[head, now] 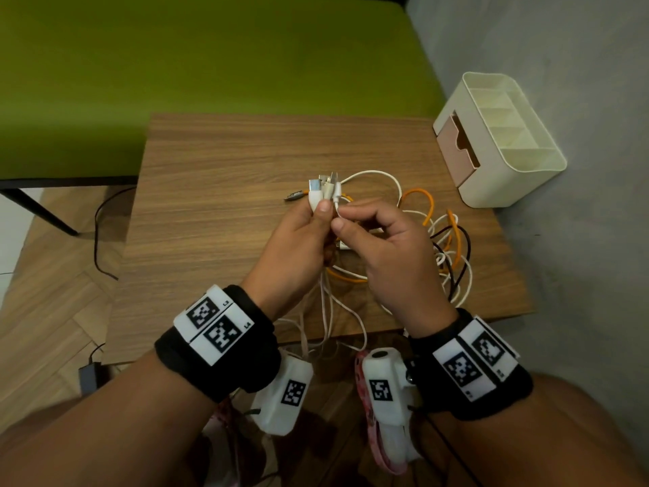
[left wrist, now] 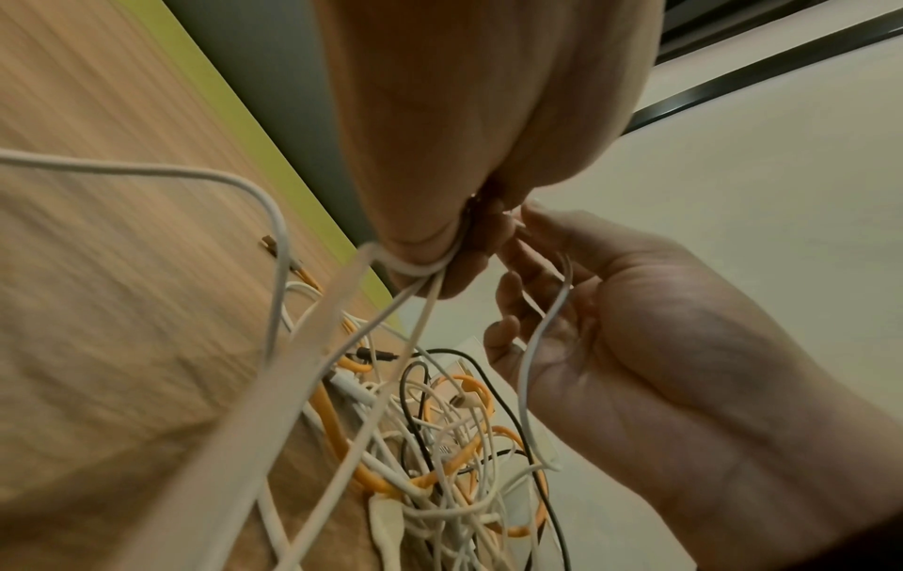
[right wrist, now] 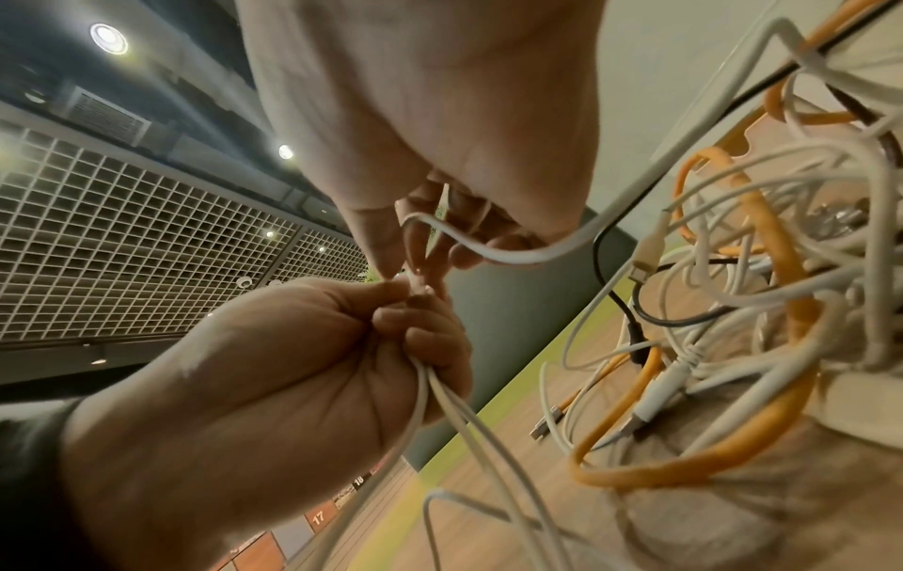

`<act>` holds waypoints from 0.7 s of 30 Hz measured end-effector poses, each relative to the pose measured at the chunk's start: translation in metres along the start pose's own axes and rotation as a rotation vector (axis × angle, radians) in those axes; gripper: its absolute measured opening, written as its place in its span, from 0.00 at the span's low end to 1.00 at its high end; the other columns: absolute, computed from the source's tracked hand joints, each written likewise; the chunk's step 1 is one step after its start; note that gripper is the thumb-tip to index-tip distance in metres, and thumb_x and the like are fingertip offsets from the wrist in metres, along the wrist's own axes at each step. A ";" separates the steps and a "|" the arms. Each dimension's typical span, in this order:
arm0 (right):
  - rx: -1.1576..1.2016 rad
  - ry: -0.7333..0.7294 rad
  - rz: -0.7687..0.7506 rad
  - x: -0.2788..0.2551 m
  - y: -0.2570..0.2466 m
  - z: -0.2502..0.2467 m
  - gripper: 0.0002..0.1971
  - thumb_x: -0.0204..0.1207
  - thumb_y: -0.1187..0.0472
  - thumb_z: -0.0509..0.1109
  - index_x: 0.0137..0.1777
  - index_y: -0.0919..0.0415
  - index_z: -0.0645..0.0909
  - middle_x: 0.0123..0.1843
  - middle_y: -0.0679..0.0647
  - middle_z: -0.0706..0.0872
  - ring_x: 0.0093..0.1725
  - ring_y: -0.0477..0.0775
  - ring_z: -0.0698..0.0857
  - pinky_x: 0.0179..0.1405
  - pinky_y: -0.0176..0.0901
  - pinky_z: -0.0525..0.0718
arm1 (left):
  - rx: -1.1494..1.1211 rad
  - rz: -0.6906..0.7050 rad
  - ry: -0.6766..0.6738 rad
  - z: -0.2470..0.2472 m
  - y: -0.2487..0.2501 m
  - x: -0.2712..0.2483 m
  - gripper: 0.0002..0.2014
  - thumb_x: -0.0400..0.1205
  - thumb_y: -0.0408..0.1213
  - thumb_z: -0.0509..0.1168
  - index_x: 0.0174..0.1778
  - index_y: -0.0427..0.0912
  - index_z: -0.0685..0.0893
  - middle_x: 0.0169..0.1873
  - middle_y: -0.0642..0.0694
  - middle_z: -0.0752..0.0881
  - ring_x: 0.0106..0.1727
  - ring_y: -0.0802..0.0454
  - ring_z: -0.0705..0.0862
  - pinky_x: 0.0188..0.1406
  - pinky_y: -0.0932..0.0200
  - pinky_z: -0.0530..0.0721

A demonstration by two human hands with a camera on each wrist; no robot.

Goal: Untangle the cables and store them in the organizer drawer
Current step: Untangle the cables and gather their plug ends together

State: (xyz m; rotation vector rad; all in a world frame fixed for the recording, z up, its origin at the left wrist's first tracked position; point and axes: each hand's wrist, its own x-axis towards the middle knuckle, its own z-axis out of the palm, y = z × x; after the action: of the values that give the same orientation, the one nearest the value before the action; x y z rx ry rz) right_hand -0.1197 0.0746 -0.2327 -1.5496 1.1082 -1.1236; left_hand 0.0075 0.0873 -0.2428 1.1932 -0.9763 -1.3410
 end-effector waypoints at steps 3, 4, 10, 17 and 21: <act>-0.011 -0.036 0.046 0.000 0.004 0.000 0.07 0.76 0.63 0.76 0.52 0.53 0.90 0.51 0.52 0.85 0.52 0.51 0.86 0.54 0.44 0.85 | -0.042 -0.006 -0.009 0.001 -0.001 0.000 0.16 0.92 0.40 0.49 0.52 0.34 0.79 0.29 0.51 0.79 0.29 0.57 0.70 0.31 0.58 0.70; 0.000 -0.062 0.070 0.001 0.004 -0.001 0.08 0.76 0.63 0.76 0.53 0.52 0.89 0.52 0.52 0.84 0.52 0.50 0.85 0.55 0.43 0.85 | -0.064 -0.014 -0.010 0.002 0.001 -0.001 0.16 0.92 0.40 0.49 0.49 0.36 0.78 0.27 0.52 0.79 0.29 0.57 0.70 0.32 0.58 0.69; 0.016 -0.145 0.107 0.002 0.004 -0.004 0.09 0.73 0.59 0.77 0.49 0.44 0.88 0.51 0.55 0.85 0.48 0.50 0.84 0.54 0.46 0.84 | -0.133 0.002 -0.028 -0.002 0.003 0.002 0.17 0.84 0.46 0.55 0.48 0.34 0.78 0.40 0.34 0.83 0.43 0.40 0.80 0.49 0.44 0.78; 0.074 -0.266 0.242 0.000 0.001 -0.003 0.06 0.79 0.64 0.73 0.47 0.55 0.78 0.34 0.55 0.85 0.34 0.52 0.83 0.36 0.49 0.84 | -0.150 0.027 0.081 -0.009 0.009 0.007 0.14 0.87 0.46 0.55 0.40 0.41 0.73 0.28 0.47 0.77 0.30 0.51 0.75 0.31 0.52 0.75; -0.099 -0.290 0.163 0.001 -0.008 -0.012 0.04 0.81 0.62 0.71 0.45 0.60 0.83 0.31 0.51 0.84 0.30 0.47 0.83 0.36 0.46 0.84 | -0.515 -0.023 0.005 -0.010 0.024 0.005 0.18 0.91 0.46 0.48 0.39 0.41 0.71 0.29 0.48 0.75 0.32 0.53 0.79 0.36 0.59 0.80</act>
State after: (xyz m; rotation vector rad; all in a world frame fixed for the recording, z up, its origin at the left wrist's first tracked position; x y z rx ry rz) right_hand -0.1304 0.0729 -0.2229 -1.6071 1.0817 -0.7177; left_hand 0.0218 0.0795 -0.2215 0.8136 -0.5611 -1.4905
